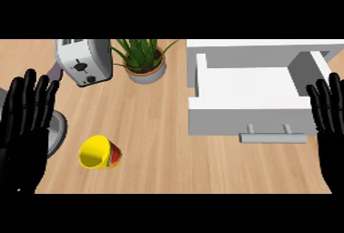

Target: Pick up the cup, place it into the drawer and close the drawer

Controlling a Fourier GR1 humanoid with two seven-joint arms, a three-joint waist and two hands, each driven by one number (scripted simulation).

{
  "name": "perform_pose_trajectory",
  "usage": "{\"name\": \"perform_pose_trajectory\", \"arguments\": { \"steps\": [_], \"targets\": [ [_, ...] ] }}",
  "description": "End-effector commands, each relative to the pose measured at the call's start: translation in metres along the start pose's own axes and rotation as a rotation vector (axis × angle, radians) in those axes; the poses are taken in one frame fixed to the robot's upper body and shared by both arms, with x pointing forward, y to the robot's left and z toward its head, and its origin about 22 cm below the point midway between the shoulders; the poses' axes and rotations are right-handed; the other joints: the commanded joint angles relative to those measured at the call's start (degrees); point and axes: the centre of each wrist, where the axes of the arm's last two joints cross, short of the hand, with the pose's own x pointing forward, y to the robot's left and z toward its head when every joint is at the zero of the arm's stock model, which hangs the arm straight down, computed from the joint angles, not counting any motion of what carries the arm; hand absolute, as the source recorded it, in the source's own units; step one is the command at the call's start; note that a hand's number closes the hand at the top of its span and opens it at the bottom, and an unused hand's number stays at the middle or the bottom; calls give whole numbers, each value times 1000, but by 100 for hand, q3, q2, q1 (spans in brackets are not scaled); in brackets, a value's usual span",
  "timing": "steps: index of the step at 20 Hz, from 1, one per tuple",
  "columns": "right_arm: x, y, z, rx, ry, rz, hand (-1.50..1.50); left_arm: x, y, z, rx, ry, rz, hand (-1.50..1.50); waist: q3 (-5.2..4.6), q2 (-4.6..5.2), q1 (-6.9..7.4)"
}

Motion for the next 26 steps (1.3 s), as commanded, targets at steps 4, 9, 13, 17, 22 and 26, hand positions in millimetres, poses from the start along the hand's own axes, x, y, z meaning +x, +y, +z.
{"name": "perform_pose_trajectory", "arguments": {
  "steps": [4,9,13,17,22,26],
  "targets": [
    [-1,9,-5,13,-45,-45,-150,4,12,3,-389,-23,189,-150,-258,43,-43],
    [-10,12,-9,173,81,-31,-150,-28,37,31,-476,209,459,-150,-268,90,42],
    [-9,6,-25,185,100,-48,-150,-51,77,20,-467,250,494,-150,-253,65,-59],
    [-21,9,-29,199,89,-55,-150,-61,129,28,-467,293,421,-150,-250,53,-47],
    [-32,14,-42,186,68,-56,-150,-102,121,18,-460,369,403,-150,-249,52,-70],
    [-14,-16,-50,189,77,-17,-150,-137,102,27,-465,407,362,-150,-251,52,-103]
  ]
}}
